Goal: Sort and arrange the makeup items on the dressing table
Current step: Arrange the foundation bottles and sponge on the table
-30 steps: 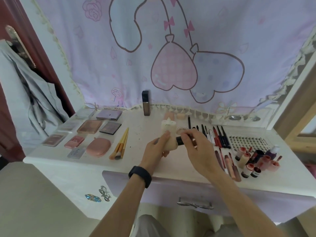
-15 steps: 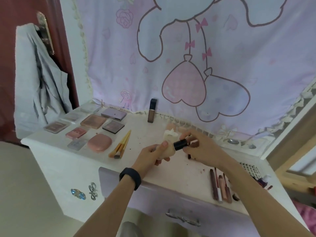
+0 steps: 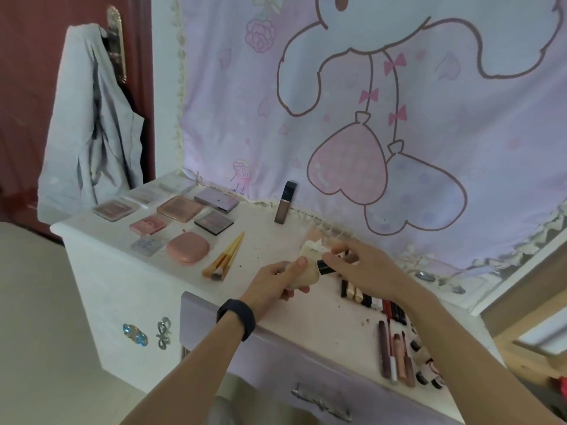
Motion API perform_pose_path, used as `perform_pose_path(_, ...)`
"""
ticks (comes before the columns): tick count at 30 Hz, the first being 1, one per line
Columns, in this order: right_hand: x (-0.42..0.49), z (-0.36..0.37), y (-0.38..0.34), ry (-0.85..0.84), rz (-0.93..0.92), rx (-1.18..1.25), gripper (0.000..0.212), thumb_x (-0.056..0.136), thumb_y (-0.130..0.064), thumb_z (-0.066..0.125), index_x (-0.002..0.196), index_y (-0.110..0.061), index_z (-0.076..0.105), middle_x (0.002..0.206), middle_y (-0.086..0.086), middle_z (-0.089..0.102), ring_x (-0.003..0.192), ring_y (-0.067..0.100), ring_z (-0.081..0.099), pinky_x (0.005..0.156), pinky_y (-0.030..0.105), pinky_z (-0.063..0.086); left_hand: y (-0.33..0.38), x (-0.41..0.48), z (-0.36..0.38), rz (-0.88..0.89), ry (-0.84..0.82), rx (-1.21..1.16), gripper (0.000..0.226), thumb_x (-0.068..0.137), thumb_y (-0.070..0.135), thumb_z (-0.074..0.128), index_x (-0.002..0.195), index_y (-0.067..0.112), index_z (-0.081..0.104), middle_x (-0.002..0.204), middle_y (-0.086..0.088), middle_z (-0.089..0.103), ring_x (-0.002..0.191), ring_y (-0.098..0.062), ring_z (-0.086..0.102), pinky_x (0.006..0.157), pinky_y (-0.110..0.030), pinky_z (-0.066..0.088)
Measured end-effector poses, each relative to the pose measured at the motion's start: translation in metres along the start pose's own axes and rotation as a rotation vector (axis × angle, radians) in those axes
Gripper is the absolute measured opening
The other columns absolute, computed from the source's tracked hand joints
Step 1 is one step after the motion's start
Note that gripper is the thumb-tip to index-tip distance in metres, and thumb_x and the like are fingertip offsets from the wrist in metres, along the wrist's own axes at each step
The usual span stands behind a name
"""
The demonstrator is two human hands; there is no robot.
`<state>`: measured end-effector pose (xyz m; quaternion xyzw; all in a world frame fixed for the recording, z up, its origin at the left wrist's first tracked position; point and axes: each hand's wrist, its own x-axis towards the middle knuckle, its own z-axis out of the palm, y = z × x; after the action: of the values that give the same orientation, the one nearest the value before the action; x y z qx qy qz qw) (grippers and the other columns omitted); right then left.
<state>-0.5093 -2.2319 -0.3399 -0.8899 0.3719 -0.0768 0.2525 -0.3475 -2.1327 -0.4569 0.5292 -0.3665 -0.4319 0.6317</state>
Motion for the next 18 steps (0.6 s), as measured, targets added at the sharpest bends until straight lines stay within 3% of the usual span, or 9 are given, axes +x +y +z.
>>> perform_pose_path(3,0.0001,0.0016,0.0012,0.006,0.005,-0.096,0.030,0.098,-0.058,0.051,0.095,-0.030,0.061,0.072,-0.012,0.074,0.061,0.008,0.069,0.064,0.030,0.059,-0.0004,0.0002,0.0003,-0.001,-0.006,-0.007,0.073,0.070,0.082,0.057,0.105,0.019,0.072,0.083,-0.006,0.075,0.057,-0.006,0.053,0.058,-0.020,0.044)
perform_pose_path(5,0.0002,-0.0013,0.0040,0.012,-0.051,-0.036,0.005,0.096,-0.042,0.061,0.097,-0.038,0.061,0.081,-0.012,0.073,0.065,0.001,0.066,0.063,0.025,0.055,-0.0007,0.0005,0.0005,-0.007,-0.005,-0.018,0.072,0.070,0.082,0.058,0.104,0.019,0.072,0.083,-0.005,0.076,0.057,-0.005,0.054,0.057,-0.019,0.046)
perform_pose_path(7,-0.0007,-0.0053,0.0029,0.013,-0.114,0.035,0.025,0.089,-0.027,0.071,0.101,-0.045,0.059,0.103,-0.019,0.068,0.084,-0.004,0.065,0.068,0.016,0.046,0.0000,0.0008,-0.0010,-0.017,0.001,-0.061,0.070,0.074,0.080,0.059,0.104,0.018,0.072,0.083,-0.005,0.075,0.056,-0.005,0.054,0.057,-0.019,0.046)
perform_pose_path(9,-0.0008,-0.0065,0.0000,0.005,-0.101,0.080,0.029,0.088,-0.037,0.073,0.110,-0.048,0.057,0.112,-0.024,0.064,0.089,-0.006,0.065,0.072,0.017,0.045,0.0007,0.0013,-0.0033,-0.029,0.006,-0.116,0.068,0.077,0.076,0.061,0.106,0.016,0.072,0.082,-0.006,0.074,0.056,-0.006,0.053,0.056,-0.020,0.045)
perform_pose_path(11,-0.0007,-0.0035,-0.0037,-0.002,-0.050,0.044,0.028,0.091,-0.058,0.061,0.115,-0.046,0.055,0.099,-0.020,0.071,0.075,-0.006,0.068,0.068,0.020,0.047,0.0011,0.0016,-0.0051,-0.044,0.013,-0.171,0.065,0.076,0.073,0.062,0.108,0.017,0.072,0.081,-0.007,0.073,0.056,-0.008,0.052,0.056,-0.022,0.044)
perform_pose_path(13,0.0003,-0.0008,-0.0041,0.028,-0.040,-0.021,0.029,0.096,-0.061,0.050,0.112,-0.037,0.059,0.080,-0.016,0.074,0.063,0.000,0.070,0.065,0.024,0.052,0.0008,0.0023,-0.0059,-0.047,0.009,-0.196,0.067,0.074,0.073,0.064,0.109,0.016,0.072,0.081,-0.008,0.073,0.056,-0.009,0.051,0.057,-0.023,0.044)
perform_pose_path(15,0.0018,-0.0009,-0.0028,0.052,-0.050,-0.011,0.023,0.100,-0.050,0.051,0.108,-0.032,0.062,0.077,-0.017,0.073,0.061,0.004,0.070,0.064,0.025,0.056,-0.0001,0.0032,-0.0052,-0.036,-0.002,-0.184,0.072,0.073,0.073,0.064,0.111,0.013,0.071,0.081,-0.008,0.073,0.056,-0.009,0.050,0.056,-0.022,0.043)
perform_pose_path(17,0.0021,-0.0044,-0.0017,0.027,-0.063,0.038,0.011,0.097,-0.033,0.061,0.108,-0.036,0.059,0.088,-0.016,0.073,0.068,0.002,0.071,0.066,0.027,0.058,-0.0010,0.0040,-0.0041,-0.029,-0.006,-0.157,0.076,0.072,0.075,0.063,0.111,0.010,0.070,0.081,-0.008,0.073,0.056,-0.008,0.050,0.055,-0.021,0.043)
perform_pose_path(18,0.0026,-0.0064,-0.0022,0.016,-0.072,0.050,0.022,0.093,-0.028,0.065,0.109,-0.041,0.057,0.098,-0.018,0.070,0.074,0.000,0.070,0.068,0.025,0.055,-0.0012,0.0042,-0.0037,-0.029,-0.007,-0.145,0.076,0.072,0.074,0.063,0.111,0.009,0.070,0.081,-0.008,0.073,0.056,-0.008,0.050,0.055,-0.021,0.043)
